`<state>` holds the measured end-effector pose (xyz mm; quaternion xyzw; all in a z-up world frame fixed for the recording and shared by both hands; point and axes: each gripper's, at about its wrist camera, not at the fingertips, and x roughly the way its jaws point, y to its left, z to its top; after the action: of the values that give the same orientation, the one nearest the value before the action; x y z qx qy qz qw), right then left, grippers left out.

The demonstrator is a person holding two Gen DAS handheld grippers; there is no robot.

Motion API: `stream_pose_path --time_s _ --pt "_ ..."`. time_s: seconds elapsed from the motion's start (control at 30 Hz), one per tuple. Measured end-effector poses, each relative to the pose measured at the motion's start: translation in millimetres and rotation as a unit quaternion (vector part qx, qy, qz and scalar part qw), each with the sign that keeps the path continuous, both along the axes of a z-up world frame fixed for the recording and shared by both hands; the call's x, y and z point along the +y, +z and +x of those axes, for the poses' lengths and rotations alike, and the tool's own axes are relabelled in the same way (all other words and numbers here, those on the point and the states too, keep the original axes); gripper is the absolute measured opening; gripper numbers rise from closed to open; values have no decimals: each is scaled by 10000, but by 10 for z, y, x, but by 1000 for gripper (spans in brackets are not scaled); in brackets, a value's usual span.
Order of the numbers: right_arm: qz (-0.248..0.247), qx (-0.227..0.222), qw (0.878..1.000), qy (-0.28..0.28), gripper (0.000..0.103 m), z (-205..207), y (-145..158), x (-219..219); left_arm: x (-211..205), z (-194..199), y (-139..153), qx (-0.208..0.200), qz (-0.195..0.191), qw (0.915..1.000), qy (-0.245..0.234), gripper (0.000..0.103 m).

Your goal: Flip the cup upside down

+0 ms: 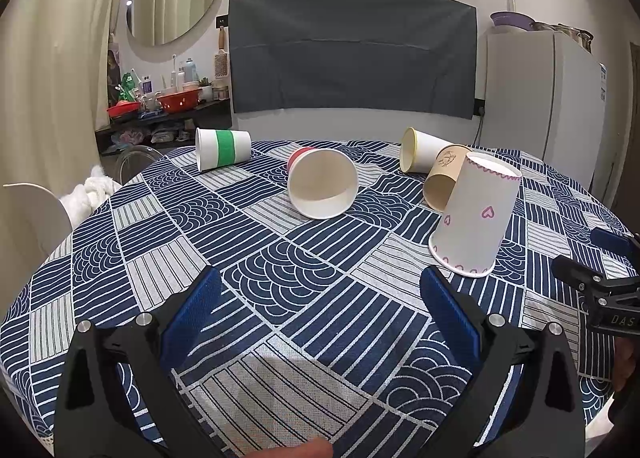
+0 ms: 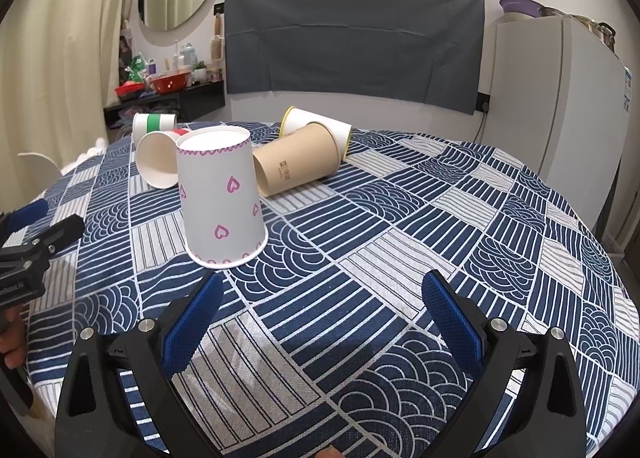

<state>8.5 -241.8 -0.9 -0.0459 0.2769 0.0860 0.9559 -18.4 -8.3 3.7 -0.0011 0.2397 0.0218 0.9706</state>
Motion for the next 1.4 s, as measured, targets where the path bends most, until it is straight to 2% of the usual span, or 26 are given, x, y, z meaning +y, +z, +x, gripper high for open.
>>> stream_pose_path --time_s 0.77,1.1,1.17,1.27,1.4 --pt "5 -3 10000 7 95 -6 -4 1 20 16 -10 56 -45 10000 17 97" --pt "6 -3 10000 8 95 -7 -6 -1 17 -29 9 -112 -23 9999 82 97" --pt "6 -4 10000 8 95 -5 -6 0 -21 -89 28 -310 78 9995 -55 97" --pt "5 2 10000 21 95 -8 -6 3 -128 -95 29 -361 486 9981 75 97" --pt "-2 -7 10000 28 95 -8 -2 11 -129 -119 30 -411 517 9978 100 97"
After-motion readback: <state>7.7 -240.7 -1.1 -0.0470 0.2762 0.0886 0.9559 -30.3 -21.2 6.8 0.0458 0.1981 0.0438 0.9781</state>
